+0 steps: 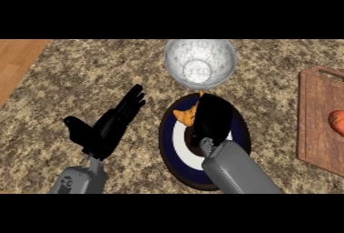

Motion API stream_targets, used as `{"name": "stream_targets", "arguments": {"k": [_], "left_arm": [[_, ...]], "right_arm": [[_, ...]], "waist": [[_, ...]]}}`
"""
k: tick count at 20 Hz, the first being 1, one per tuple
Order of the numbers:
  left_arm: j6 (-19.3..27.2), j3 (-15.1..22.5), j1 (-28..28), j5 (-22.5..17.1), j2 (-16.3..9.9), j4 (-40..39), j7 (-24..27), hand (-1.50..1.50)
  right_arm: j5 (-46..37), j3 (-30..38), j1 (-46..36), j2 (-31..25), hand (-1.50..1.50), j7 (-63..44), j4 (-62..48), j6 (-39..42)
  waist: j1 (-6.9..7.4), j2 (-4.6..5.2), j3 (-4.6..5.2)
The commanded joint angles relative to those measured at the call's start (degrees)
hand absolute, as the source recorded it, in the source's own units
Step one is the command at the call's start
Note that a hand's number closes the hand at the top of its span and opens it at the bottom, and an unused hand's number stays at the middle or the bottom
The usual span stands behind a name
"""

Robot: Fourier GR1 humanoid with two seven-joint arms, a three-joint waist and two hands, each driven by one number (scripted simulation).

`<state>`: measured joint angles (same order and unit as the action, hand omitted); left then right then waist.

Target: Pick the bell pepper from the plate and place it in the bowl

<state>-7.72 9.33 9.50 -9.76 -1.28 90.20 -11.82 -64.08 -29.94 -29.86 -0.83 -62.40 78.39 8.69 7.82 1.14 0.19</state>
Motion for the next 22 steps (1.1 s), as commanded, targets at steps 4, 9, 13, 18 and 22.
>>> {"name": "stream_targets", "arguments": {"k": [4,9,13,18,22], "left_arm": [[-0.46,1.17,1.42,0.62,0.86,-2.12,0.5,0.0],[0.46,1.26,1.78,1.0,0.95,-2.11,-0.7,0.0],[0.05,1.79,2.54,1.21,1.17,-3.12,0.02,0.0],[0.4,1.25,3.04,0.6,1.27,-4.31,0.36,0.0],[0.58,1.69,1.94,1.51,1.1,-3.39,1.09,0.0]], "right_arm": [[0.23,-0.32,-16.95,0.79,1.5,-16.5,-3.8,-1.8],[-2.81,1.04,-27.03,0.79,1.5,-20.83,-8.19,-0.46],[-1.86,2.41,-34.29,0.78,1.5,-22.22,-12.13,0.58],[-1.77,5.65,-42.8,0.78,1.5,-22.79,-18.26,-1.39],[-2.54,8.9,-47.35,0.78,1.5,-22.52,-25.54,-2.52]], "waist": [[1.82,-0.31,0.18],[2.32,-0.89,0.29],[2.4,-0.73,0.32],[1.47,-0.28,0.29],[0.67,-0.19,0.19]]}}
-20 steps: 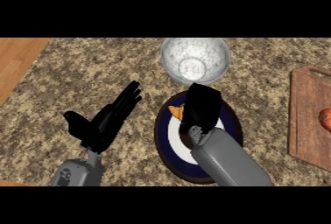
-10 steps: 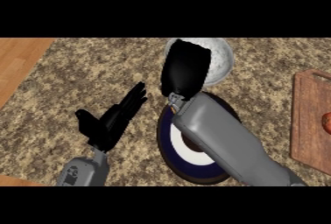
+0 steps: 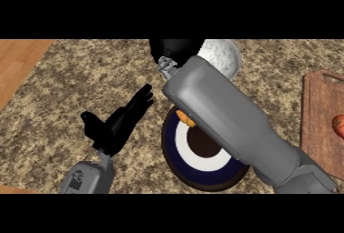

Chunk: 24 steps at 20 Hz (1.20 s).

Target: Pick the bell pepper from the plate and place it in the bowl

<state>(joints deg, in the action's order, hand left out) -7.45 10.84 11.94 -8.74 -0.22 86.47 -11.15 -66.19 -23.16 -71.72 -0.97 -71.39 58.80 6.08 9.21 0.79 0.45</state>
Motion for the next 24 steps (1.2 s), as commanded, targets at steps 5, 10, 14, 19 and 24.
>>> {"name": "stream_targets", "arguments": {"k": [5,10,14,19,24], "left_arm": [[-0.03,-0.89,-1.21,0.03,-1.14,0.68,0.85,0.0],[1.36,-1.11,0.54,0.41,0.03,-0.05,0.31,0.0],[-1.01,-3.42,-2.0,-1.15,-2.6,0.48,2.81,0.0],[0.82,-2.94,-2.1,-0.69,-1.59,3.11,1.1,0.0],[1.94,-2.29,-1.01,0.7,-0.36,1.08,1.88,0.0]], "right_arm": [[-0.16,4.41,-8.48,0.93,1.5,-12.7,-11.53,-5.93],[-1.43,7.98,-10.13,0.93,1.5,-9.49,-18.68,-11.26],[-2.71,8.47,-7.86,0.93,1.5,-5.57,-24.01,-15.97],[-5.97,11.14,-7.47,0.94,1.5,-2.05,-32.62,-19.75],[-2.49,17.85,-8.22,-0.23,1.5,-0.76,-39.49,-14.55]], "waist": [[-1.49,0.4,-0.17],[-2.82,0.82,-0.24],[-3.68,0.68,-0.26],[-4.07,0.76,-0.35],[-4.64,1.1,-0.36]]}}
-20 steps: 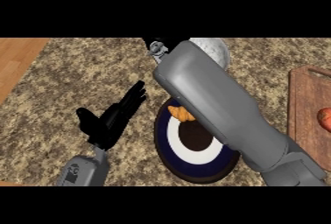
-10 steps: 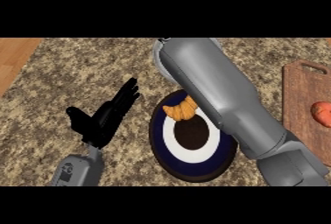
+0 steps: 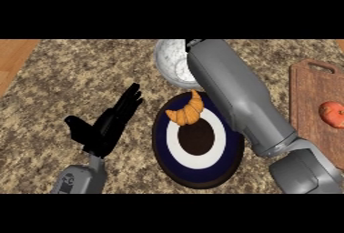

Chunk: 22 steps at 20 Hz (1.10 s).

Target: Pick the bell pepper from the plate and place it in the bowl

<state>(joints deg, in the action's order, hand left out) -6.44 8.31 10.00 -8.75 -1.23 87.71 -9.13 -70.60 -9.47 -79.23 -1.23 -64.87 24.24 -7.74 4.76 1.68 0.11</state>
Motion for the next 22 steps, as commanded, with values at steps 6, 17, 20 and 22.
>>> {"name": "stream_targets", "arguments": {"k": [6,17,20,22], "left_arm": [[-0.24,-0.2,0.17,-0.49,-0.25,1.58,-0.91,0.0],[-0.63,-2.08,-1.75,-1.29,-1.01,0.09,0.73,0.0],[-0.8,-1.59,-1.19,-1.3,-0.68,-0.39,-0.01,0.0],[-0.45,-1.37,-2.03,-0.93,-0.48,-0.43,0.17,0.0]], "right_arm": [[4.33,10.54,3.27,-2.75,-1.5,-4.12,-5.62,-13.32],[1.26,12.4,5.16,0.84,-1.5,6.56,7.19,-46.29],[3.33,8.86,9.23,1.16,-1.5,9.15,10.42,-54.65],[3.81,5.21,9.48,1.18,-1.5,7.91,12.0,-57.37]], "waist": [[0.32,0.44,-0.13],[-1.45,-0.88,-0.12],[-0.67,-1.15,-0.14],[-0.5,-1.5,-0.1]]}}
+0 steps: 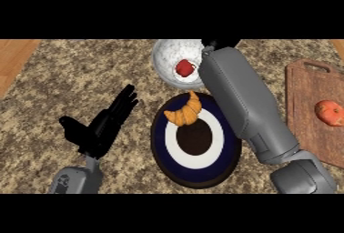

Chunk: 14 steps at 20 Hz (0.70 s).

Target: Pick the bell pepper from the plate and place it in the bowl

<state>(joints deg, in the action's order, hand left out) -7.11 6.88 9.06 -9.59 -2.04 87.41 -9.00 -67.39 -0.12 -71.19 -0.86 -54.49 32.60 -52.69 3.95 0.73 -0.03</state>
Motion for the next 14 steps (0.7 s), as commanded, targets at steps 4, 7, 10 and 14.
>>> {"name": "stream_targets", "arguments": {"k": [4,7,10,14], "left_arm": [[0.21,-0.35,2.05,-0.1,0.61,-2.56,-0.64,0.0],[2.17,-0.56,2.76,0.61,0.67,-1.05,-3.04,0.0],[0.5,0.68,1.24,0.07,1.05,-1.76,-2.31,0.0],[0.79,0.44,1.43,0.33,0.61,-1.23,-2.83,0.0]], "right_arm": [[2.19,-14.39,3.9,0.83,-1.5,-6.81,9.53,-16.76],[-0.6,-21.21,5.47,0.84,-1.5,-11.13,14.8,-16.43],[-3.08,-27.25,7.72,0.84,-1.5,-14.55,18.26,-16.01],[-4.91,-33.1,12.58,0.85,1.5,-17.94,24.23,-13.52]], "waist": [[0.2,-0.8,0.11],[-0.6,-1.75,0.13],[0.46,-1.95,0.23],[-0.26,-2.73,0.18]]}}
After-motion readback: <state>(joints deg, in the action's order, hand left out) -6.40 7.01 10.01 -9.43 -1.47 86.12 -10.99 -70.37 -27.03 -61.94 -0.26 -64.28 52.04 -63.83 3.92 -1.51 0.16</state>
